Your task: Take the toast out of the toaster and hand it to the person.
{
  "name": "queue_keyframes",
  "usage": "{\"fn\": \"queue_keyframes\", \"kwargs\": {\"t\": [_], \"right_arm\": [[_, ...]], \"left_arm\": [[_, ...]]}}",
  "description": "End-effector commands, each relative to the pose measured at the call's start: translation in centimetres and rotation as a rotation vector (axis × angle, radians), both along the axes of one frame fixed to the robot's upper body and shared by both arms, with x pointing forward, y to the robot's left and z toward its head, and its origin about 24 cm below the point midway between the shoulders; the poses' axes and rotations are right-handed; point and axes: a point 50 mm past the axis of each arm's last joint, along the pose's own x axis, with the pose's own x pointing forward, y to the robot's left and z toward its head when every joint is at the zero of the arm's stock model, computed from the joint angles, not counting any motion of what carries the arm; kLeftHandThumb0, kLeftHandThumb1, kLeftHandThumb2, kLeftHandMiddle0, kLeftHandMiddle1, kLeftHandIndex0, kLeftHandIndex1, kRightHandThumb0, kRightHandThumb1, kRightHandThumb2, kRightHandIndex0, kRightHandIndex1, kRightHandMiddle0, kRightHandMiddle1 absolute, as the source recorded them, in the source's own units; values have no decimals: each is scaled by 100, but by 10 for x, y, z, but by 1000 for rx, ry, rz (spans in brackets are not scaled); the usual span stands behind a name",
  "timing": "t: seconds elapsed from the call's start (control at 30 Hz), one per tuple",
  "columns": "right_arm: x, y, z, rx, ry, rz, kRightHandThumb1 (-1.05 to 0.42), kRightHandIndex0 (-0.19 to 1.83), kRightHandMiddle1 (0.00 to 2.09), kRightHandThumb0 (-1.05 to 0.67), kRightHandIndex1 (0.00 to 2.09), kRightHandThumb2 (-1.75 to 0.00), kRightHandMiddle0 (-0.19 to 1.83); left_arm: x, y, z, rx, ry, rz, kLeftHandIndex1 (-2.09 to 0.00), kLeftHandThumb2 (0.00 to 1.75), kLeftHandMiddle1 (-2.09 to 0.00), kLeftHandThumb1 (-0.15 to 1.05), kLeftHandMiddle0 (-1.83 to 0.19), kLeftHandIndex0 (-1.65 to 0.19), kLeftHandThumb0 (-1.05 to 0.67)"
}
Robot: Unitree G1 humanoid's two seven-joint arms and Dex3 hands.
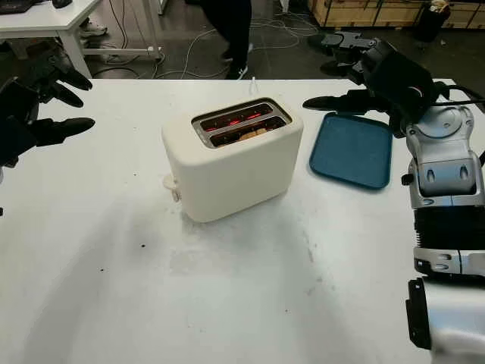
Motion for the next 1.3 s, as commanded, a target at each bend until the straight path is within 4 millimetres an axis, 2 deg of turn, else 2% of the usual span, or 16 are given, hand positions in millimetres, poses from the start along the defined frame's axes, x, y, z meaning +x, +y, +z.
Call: {"fn": "queue_keyframes", "kwargs": {"t": [0.0,1.27], "right_arm": [[-1,1,4,10,-9,9,-70,0,0,-50,71,0,39],[-1,1,6,1,-12,2,-70,1,1,-52,73,0,41]], "left_arm": [[-1,0,0,-12,-3,-2,-150,15,-161,92,0,0,-105],[0,-1,0,-21,-11,-7,-150,13,-161,92,0,0,-105]]}}
